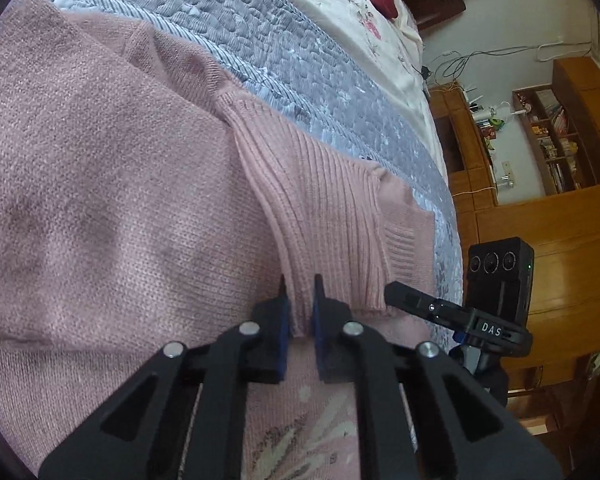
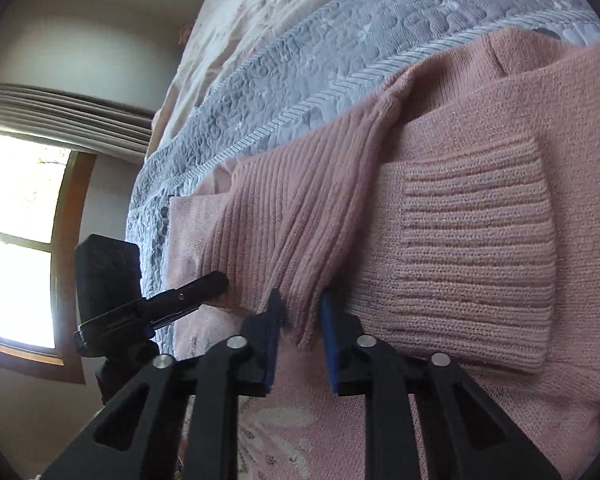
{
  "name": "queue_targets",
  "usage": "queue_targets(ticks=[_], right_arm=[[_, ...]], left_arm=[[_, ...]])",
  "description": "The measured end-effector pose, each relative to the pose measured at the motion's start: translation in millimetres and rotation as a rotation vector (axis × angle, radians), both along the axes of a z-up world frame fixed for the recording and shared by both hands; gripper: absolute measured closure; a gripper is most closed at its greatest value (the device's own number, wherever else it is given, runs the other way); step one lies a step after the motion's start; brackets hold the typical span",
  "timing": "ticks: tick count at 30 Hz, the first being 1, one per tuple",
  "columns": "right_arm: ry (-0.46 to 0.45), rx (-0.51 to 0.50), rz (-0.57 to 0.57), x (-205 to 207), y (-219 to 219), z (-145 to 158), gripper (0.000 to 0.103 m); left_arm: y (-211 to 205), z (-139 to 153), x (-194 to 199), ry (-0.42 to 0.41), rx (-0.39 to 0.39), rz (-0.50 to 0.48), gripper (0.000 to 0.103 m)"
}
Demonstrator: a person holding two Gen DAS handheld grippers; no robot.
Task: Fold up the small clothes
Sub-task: 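Grasp the turtleneck collar with both tools and lift it, then release the collar and move both tools to the sweater hem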
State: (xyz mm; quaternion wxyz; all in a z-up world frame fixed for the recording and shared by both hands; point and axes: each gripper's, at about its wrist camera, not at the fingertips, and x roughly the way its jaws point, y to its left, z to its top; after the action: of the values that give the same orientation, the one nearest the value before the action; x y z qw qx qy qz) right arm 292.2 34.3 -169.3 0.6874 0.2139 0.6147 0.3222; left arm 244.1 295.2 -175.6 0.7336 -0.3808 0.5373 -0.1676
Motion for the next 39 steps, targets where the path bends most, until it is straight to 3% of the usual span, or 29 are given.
queue_targets(ticks=[6,11,17,21,23,29,32,36,39], right_arm=[[-0.098,-0.071,0.020,-3.6,-20.5,26.9,0.092],[-0.091,-0.205,0.067,-11.2,-9.9,5.9,0.092],[-0.104,-0.230,0.058,-14.6,-9.9,-2.2,0.093],[-0.144,-0.196,0.042,-31.0,-20.6,20.5,0.082],[-0.193,-0.215,0.031,-50.6,-28.2,39.8,0.077],[-0.266,-0.257,0.027,-144.1,-60.9,78.0,0.063],[-0.276,-0.311,0.020,-197.5,-76.4,82.5,0.055],[-0.279,-0.410,0.006,-261.9,-96.9,78.5,0.054],[-0.231,-0.403,-0.022,-297.5,-112.4,69.7,0.053]], left_arm=[[22.0,14.6,-7.2,-0.057,0.023,-0.023,0.096],[13.9,-1.6,-9.9,-0.019,0.105,-0.081,0.096],[12.3,-13.4,-13.8,0.003,0.123,-0.050,0.092],[6.1,11.9,-29.8,-0.013,0.252,-0.055,0.084],[4.2,30.6,-50.6,-0.043,0.334,-0.056,0.070],[3.3,73.5,-150.9,-0.077,0.535,-0.084,0.059],[6.3,80.8,-207.6,-0.054,0.613,-0.092,0.056],[15.7,83.2,-272.6,-0.005,0.683,-0.073,0.054],[20.6,83.1,-309.7,0.025,0.703,-0.043,0.050]])
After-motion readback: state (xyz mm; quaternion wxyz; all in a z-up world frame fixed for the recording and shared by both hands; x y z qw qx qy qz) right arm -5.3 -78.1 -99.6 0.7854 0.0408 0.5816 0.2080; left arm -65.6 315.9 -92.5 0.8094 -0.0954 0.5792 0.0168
